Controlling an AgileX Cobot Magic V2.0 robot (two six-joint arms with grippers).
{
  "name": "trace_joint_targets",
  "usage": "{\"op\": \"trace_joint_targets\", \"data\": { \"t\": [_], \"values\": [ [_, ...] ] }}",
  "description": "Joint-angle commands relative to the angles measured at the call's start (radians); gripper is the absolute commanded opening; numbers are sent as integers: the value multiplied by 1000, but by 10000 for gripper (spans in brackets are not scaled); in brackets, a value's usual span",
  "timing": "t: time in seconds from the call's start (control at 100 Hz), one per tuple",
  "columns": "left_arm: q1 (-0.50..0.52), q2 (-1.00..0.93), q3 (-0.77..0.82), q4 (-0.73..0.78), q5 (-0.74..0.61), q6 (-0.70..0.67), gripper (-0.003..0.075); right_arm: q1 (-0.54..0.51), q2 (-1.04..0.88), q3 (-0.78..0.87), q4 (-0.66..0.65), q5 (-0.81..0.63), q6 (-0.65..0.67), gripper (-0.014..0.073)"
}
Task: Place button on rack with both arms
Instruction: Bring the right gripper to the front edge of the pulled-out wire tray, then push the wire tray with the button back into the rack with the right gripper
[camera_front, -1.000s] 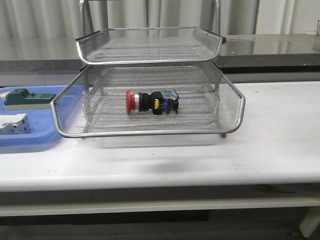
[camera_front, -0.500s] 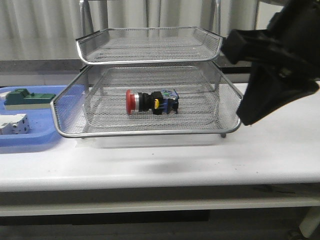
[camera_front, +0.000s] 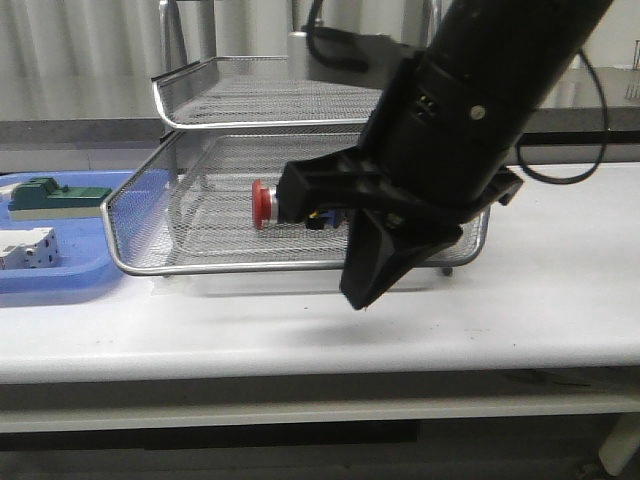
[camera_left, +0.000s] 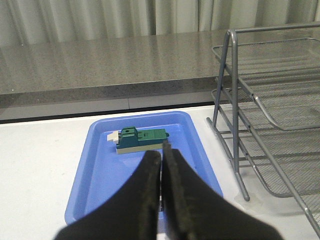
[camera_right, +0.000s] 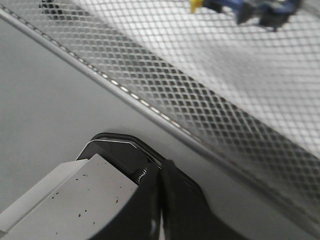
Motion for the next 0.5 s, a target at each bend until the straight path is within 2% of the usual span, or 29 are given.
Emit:
{"op": "trace_joint_targets", "data": {
  "t": [0.0, 0.19, 0.49],
  "values": [
    [2, 2, -27, -12, -86, -7, 4, 20, -5, -52, 9, -39, -20, -67],
    [2, 2, -27, -12, -86, -7, 4, 45, 61, -87, -1, -42, -32, -67],
    [2, 2, -27, -12, -86, -7, 4, 49, 96, -105, -93, -74, -33, -67]
  ]
}}
